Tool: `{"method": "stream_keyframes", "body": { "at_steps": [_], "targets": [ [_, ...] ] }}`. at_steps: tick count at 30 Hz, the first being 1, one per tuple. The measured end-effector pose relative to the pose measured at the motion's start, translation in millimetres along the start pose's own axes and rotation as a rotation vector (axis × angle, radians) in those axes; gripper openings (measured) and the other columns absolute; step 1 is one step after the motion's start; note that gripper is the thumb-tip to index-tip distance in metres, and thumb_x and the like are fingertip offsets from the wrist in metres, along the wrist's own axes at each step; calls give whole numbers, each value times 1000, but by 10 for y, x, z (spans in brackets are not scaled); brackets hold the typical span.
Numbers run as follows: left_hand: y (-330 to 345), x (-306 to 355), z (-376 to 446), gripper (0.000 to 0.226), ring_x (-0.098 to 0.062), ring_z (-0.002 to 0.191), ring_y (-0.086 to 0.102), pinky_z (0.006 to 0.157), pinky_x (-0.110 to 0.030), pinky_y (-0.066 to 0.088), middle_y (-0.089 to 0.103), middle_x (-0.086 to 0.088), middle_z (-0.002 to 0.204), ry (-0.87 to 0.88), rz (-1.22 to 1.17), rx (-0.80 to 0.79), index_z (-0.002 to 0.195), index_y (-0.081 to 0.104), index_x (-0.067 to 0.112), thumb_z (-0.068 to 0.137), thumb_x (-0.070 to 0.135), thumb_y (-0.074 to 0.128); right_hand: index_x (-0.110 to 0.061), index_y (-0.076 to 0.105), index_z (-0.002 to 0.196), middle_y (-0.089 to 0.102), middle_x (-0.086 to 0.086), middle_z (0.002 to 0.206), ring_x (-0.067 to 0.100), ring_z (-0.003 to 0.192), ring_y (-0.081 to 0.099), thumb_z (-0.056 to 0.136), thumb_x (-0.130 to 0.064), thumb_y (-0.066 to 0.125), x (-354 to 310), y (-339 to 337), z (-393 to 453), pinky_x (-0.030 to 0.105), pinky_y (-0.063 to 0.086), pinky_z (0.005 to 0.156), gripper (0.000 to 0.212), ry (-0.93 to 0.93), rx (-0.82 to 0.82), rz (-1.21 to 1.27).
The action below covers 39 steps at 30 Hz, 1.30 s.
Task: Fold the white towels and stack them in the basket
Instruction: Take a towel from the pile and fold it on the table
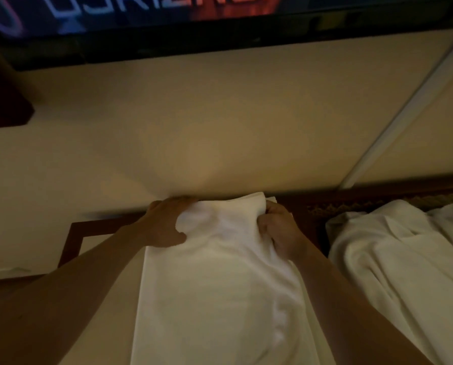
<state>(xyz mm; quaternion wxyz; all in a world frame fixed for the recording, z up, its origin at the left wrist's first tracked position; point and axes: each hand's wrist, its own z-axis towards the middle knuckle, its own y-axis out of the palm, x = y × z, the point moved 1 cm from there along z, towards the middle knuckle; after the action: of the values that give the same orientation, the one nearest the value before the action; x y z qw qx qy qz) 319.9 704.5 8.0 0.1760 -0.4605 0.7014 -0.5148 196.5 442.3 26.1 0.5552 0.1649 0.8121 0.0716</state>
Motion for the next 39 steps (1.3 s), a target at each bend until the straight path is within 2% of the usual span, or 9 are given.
{"method": "stream_keyframes", "body": {
  "at_steps": [3,6,7,9,12,18,25,33,39],
  "targets": [
    [-18,91,61,108,-18,145,35,118,-37,29,35,6,159,-16,-134,44,157,27,31,62,67,61,-9,74,83,70,12,84,30,82,66,80,0,44,18,33,-5,33,55,71,31,151,-61,193],
    [-70,108,154,91,-15,131,50,108,-32,41,54,12,139,-40,-303,101,140,53,36,63,81,71,-5,74,111,73,16,110,30,102,69,97,-23,53,74,5,31,42,53,94,31,187,-35,298],
    [-101,78,168,78,-14,125,54,102,-29,43,58,14,129,-75,-322,77,131,60,36,68,82,69,-5,74,109,74,15,109,28,101,71,98,-26,57,117,-49,81,43,54,94,30,128,56,224],
    [-176,-16,160,65,-18,122,55,100,-32,41,61,11,124,-121,-135,4,116,65,35,76,85,53,-7,69,79,70,7,75,22,70,67,98,-25,60,172,-232,175,35,55,71,28,-16,369,-126],
    [-204,-214,83,37,-23,124,54,102,-35,38,63,3,124,-173,126,1,95,55,33,95,68,44,-13,41,58,42,2,55,18,51,39,100,-25,55,198,-446,264,33,33,60,46,-71,614,-648],
    [133,-423,-11,29,-33,117,60,98,-46,42,68,-8,123,-257,-104,504,115,68,18,98,40,60,-12,56,68,53,-2,66,15,61,48,100,-33,54,223,-407,372,31,35,64,38,-19,595,-967],
    [260,-381,28,22,-36,125,44,102,-51,33,58,-1,134,-640,-309,432,116,68,35,102,36,51,-15,64,82,60,1,81,24,77,51,97,-41,56,273,-297,409,32,36,68,31,-19,660,-974],
    [522,-11,-193,52,-48,118,51,96,-54,44,50,-23,132,-762,-479,602,134,49,13,97,48,57,-10,66,87,66,11,95,34,94,62,101,-45,48,363,-243,447,36,45,72,41,-79,668,-965],
    [560,-329,-236,29,-44,118,53,96,-51,44,59,-24,124,-688,-552,692,121,59,3,104,26,51,-11,66,96,69,13,98,37,97,62,105,-37,44,416,-249,424,34,38,67,35,-108,723,-1090]
  ]
}}
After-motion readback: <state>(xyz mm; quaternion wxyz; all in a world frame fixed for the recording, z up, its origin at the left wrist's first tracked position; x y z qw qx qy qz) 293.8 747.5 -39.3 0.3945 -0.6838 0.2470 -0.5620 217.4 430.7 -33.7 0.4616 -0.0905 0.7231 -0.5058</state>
